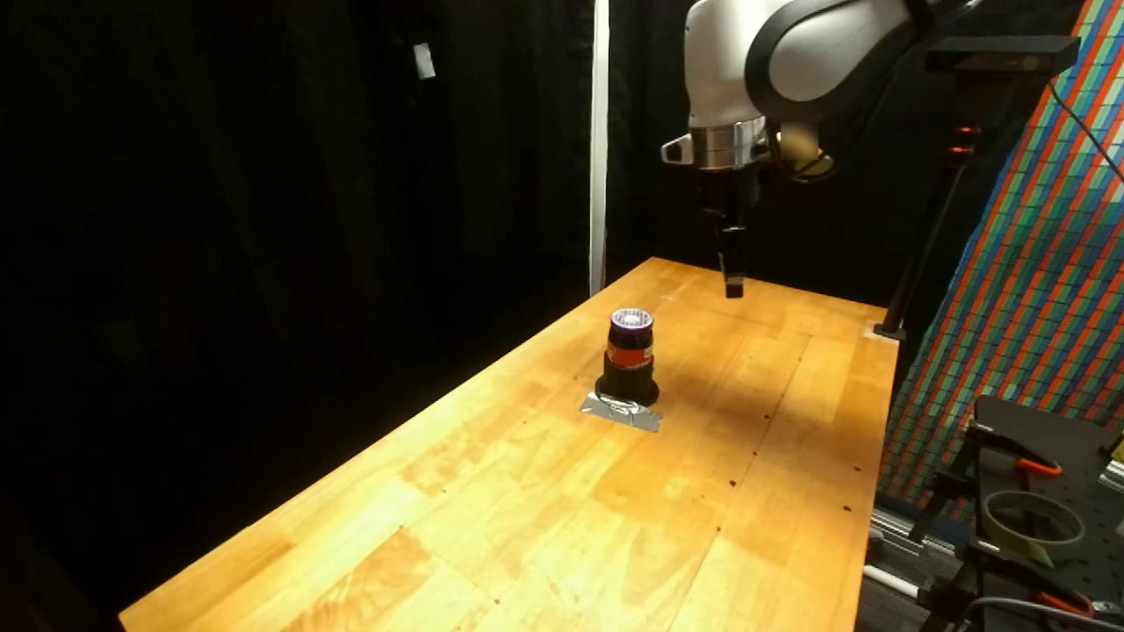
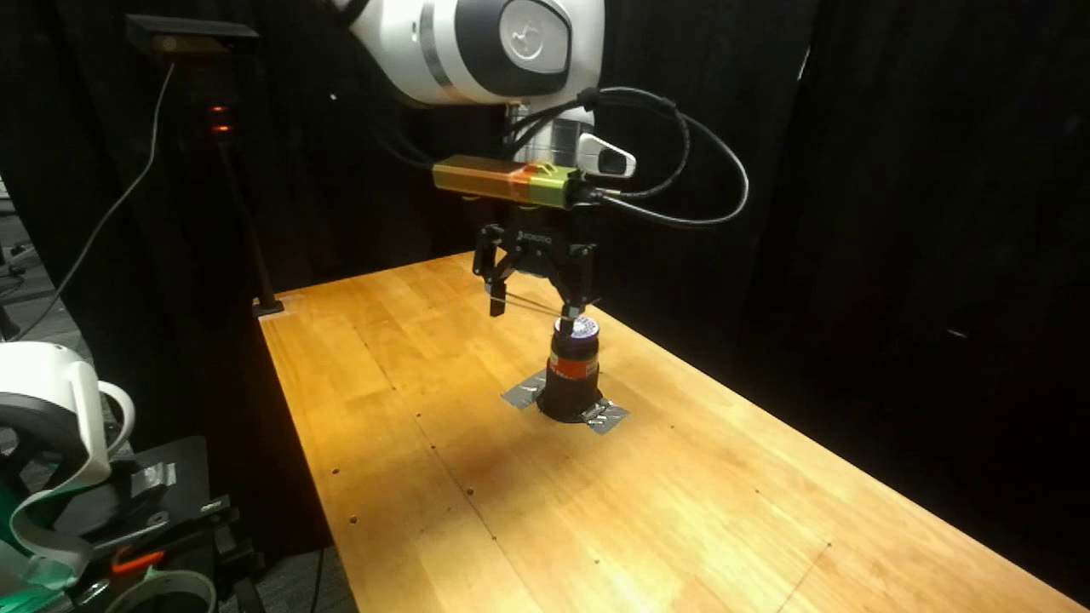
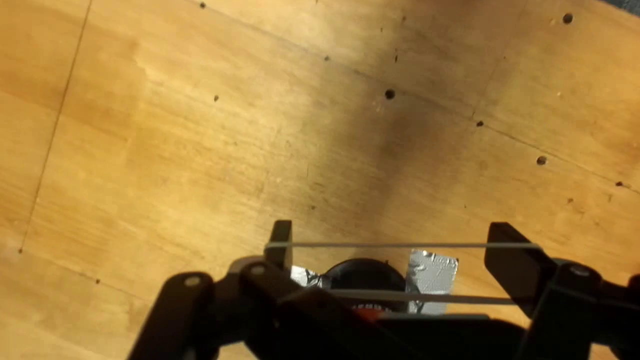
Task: Put a rubber band around the base of the cup
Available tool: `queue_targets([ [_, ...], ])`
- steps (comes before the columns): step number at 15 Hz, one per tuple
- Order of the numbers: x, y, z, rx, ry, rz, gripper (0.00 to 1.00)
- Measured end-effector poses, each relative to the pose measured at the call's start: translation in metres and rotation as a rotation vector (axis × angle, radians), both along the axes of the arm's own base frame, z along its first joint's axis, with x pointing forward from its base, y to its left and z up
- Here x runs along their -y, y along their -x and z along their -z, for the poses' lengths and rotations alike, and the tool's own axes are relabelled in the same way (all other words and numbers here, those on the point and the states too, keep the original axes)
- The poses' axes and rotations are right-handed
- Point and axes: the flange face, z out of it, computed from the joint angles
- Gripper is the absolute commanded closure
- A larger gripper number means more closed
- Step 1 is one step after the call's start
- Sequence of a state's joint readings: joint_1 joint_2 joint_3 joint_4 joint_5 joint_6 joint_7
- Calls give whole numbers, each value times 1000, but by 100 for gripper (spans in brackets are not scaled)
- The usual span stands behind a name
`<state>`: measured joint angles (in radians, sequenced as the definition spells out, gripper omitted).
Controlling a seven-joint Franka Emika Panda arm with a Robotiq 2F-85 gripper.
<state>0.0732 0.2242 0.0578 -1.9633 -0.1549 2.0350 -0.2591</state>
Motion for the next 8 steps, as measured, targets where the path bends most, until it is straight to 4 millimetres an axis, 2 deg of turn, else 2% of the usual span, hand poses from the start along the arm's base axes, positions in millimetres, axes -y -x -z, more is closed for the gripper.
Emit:
queue_targets([
  [4, -10, -57, 6, 43, -22, -39, 0],
  [8, -16, -100, 19, 63, -44, -47, 0],
])
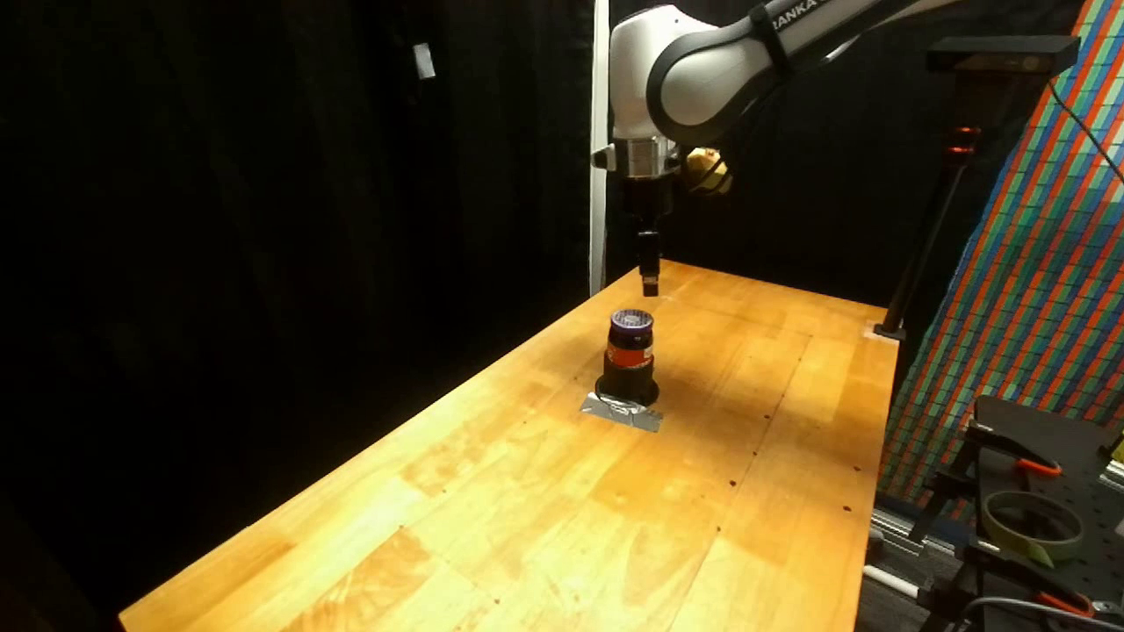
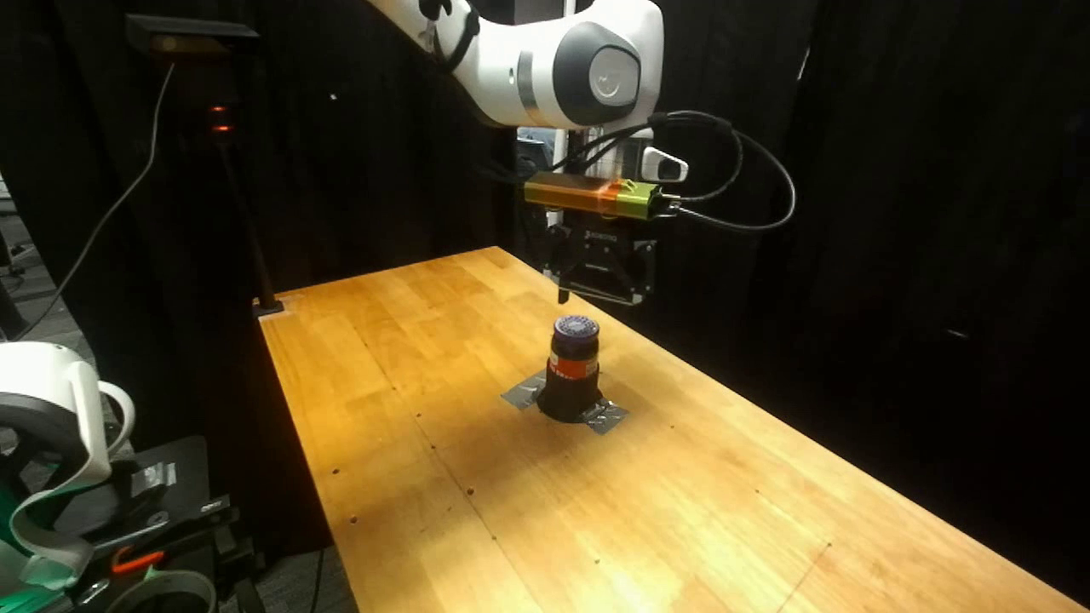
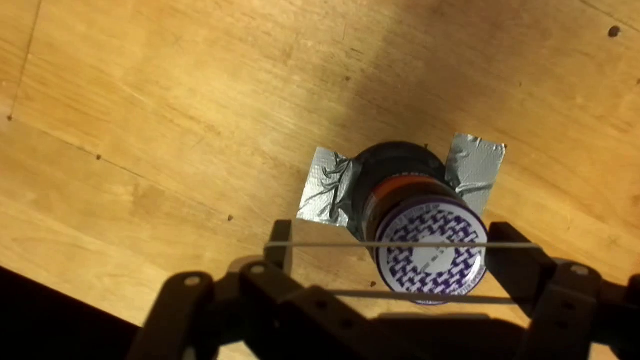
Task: Put a rubber band around the base of the cup
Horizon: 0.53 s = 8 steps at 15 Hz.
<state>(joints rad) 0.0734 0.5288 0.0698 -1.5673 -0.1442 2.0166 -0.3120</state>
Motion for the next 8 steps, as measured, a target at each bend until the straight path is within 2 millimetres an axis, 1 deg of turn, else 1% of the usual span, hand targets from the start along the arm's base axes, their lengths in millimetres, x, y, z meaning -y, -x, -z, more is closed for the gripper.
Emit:
queue_targets([
  [3, -7, -19, 15, -18, -41, 24, 0],
  [8, -16, -36, 36, -39, -77, 95, 0],
])
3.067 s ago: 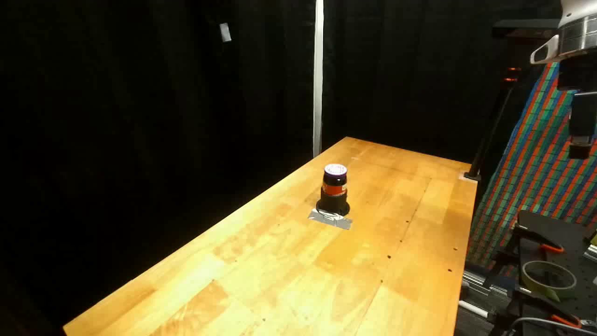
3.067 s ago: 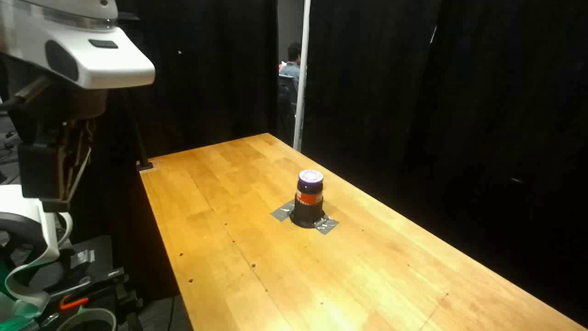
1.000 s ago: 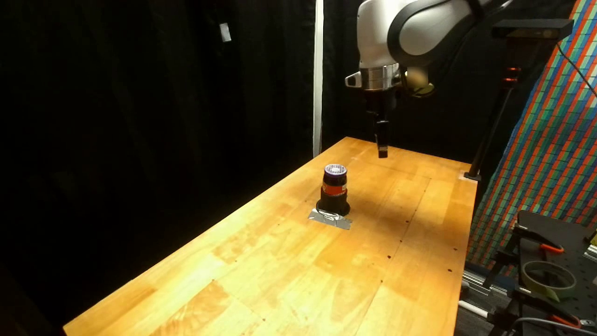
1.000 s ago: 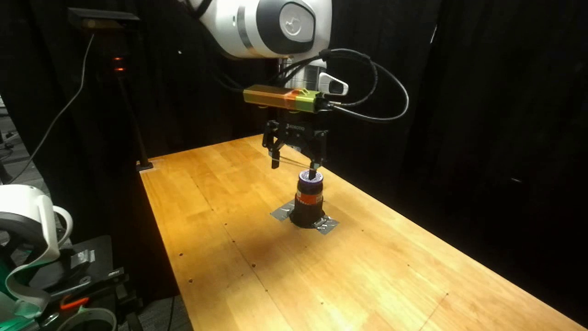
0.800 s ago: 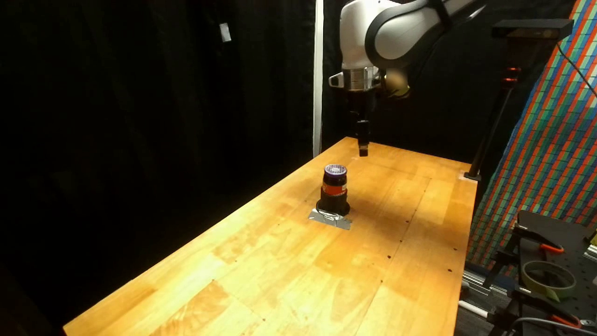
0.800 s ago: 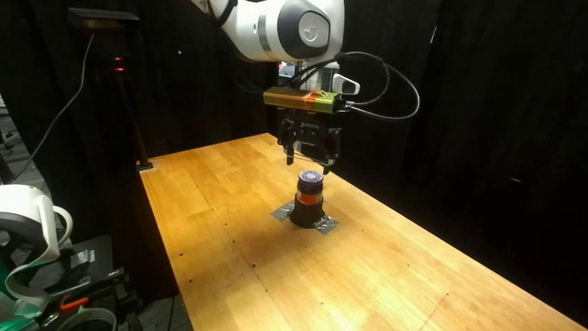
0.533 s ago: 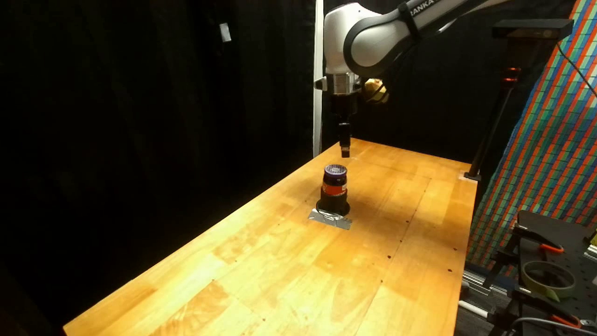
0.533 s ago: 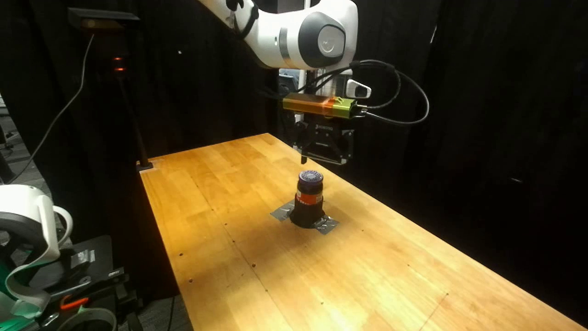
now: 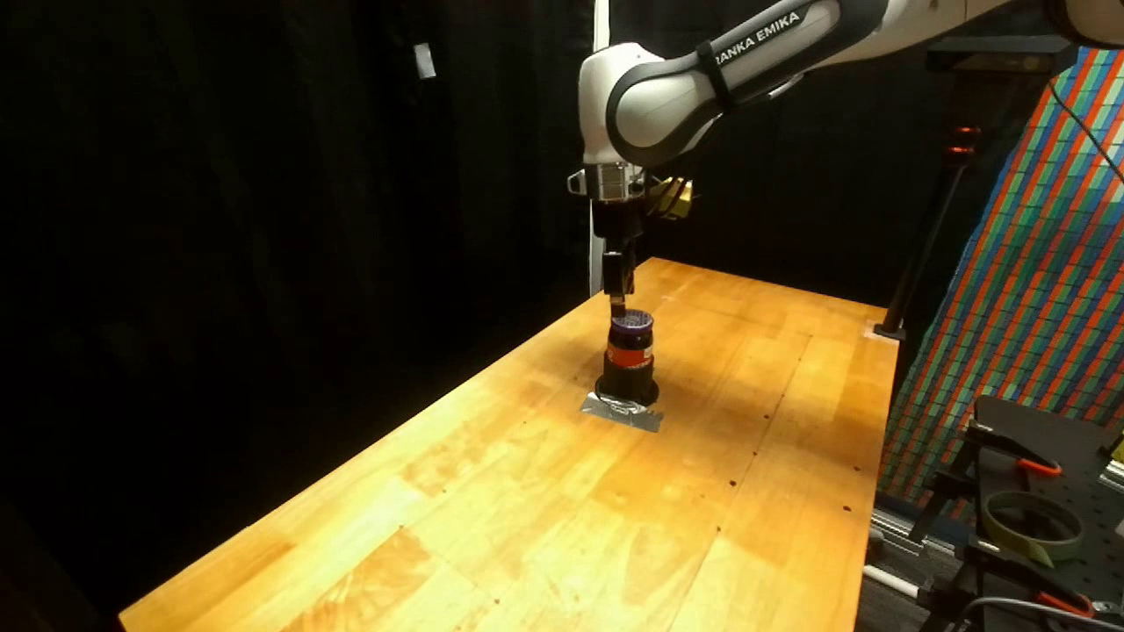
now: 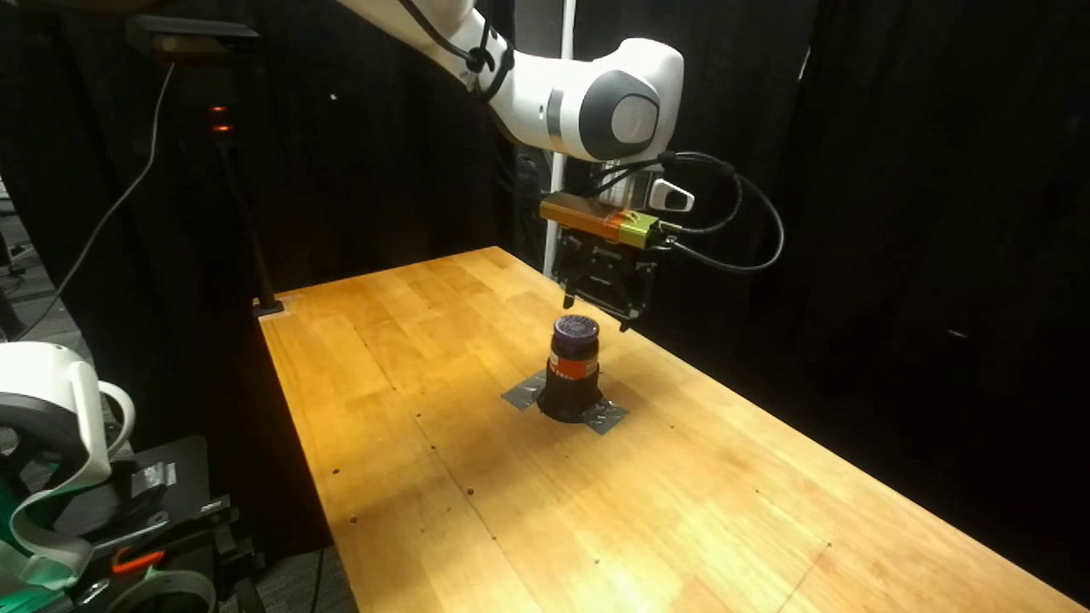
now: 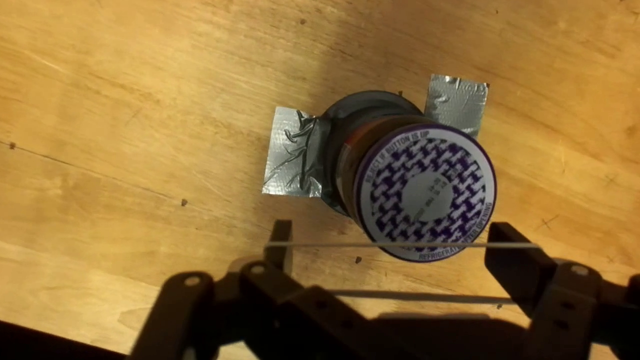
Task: Put a rubber band around the base of the cup
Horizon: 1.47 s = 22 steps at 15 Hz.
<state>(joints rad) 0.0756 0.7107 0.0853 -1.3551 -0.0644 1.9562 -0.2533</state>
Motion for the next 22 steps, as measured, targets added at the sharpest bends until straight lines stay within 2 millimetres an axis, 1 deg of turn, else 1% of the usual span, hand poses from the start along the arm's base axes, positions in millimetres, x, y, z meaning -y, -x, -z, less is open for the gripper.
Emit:
queue_targets([
  [4, -3, -8, 16, -9, -1, 54, 0],
  [6, -6, -11, 18, -15, 1, 69, 0],
  [12, -15, -5, 42, -79, 18, 81, 0],
  [17, -14, 2, 46, -137, 53, 70, 0],
  [22, -13, 9, 42, -165, 99, 49, 0],
])
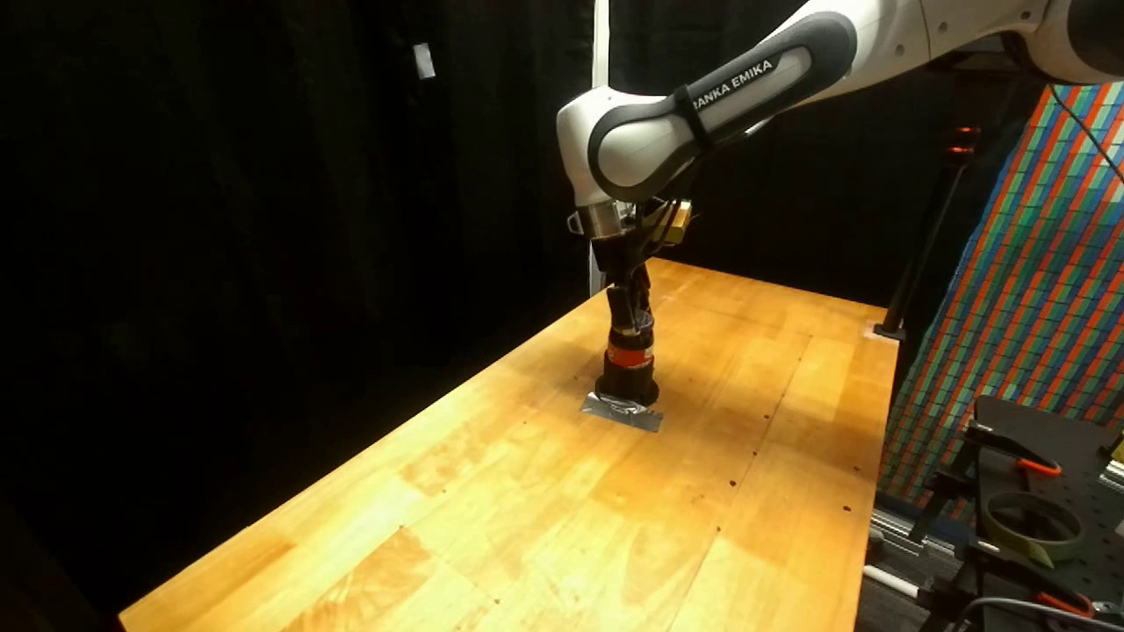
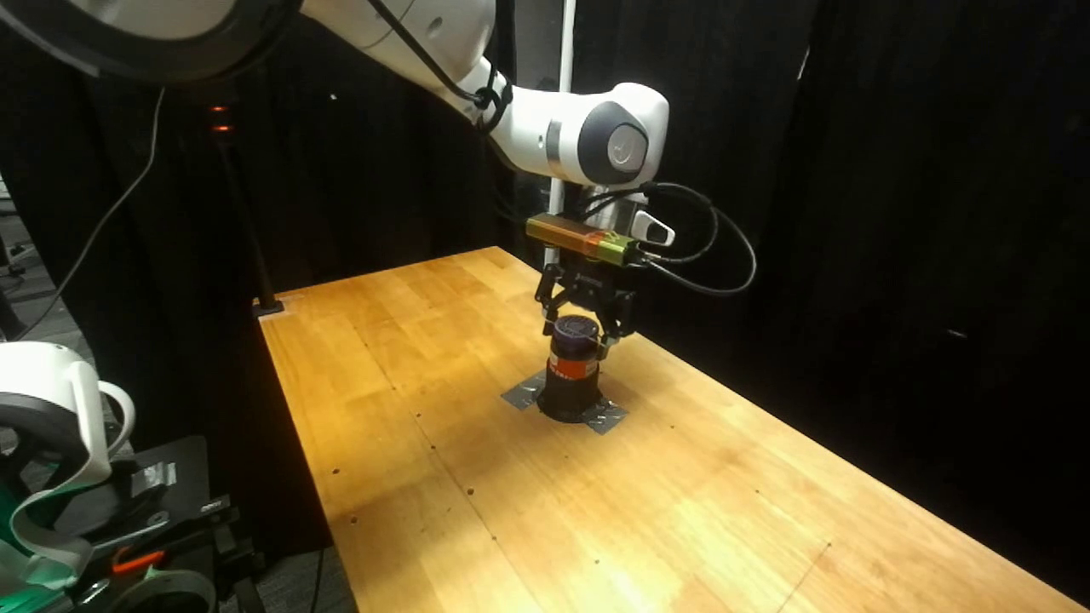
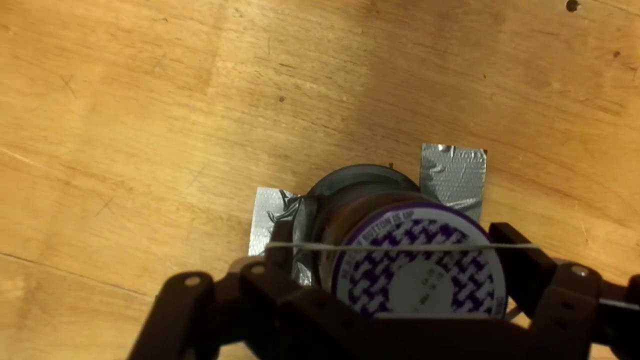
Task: Put a rubber band around the base of the cup
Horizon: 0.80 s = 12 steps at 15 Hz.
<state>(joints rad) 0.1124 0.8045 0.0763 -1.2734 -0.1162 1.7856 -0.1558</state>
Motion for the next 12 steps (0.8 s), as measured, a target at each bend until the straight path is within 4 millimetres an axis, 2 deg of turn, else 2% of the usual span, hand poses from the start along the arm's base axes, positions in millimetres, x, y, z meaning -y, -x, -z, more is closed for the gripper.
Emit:
queue_targets([
  [8, 14, 28, 1, -41, 29, -50, 0],
  [9, 16, 31, 1, -25, 27, -53, 25],
  [10, 18, 33, 0, 0, 22, -56, 26],
  [12, 22, 39, 0, 54, 9, -64, 42],
])
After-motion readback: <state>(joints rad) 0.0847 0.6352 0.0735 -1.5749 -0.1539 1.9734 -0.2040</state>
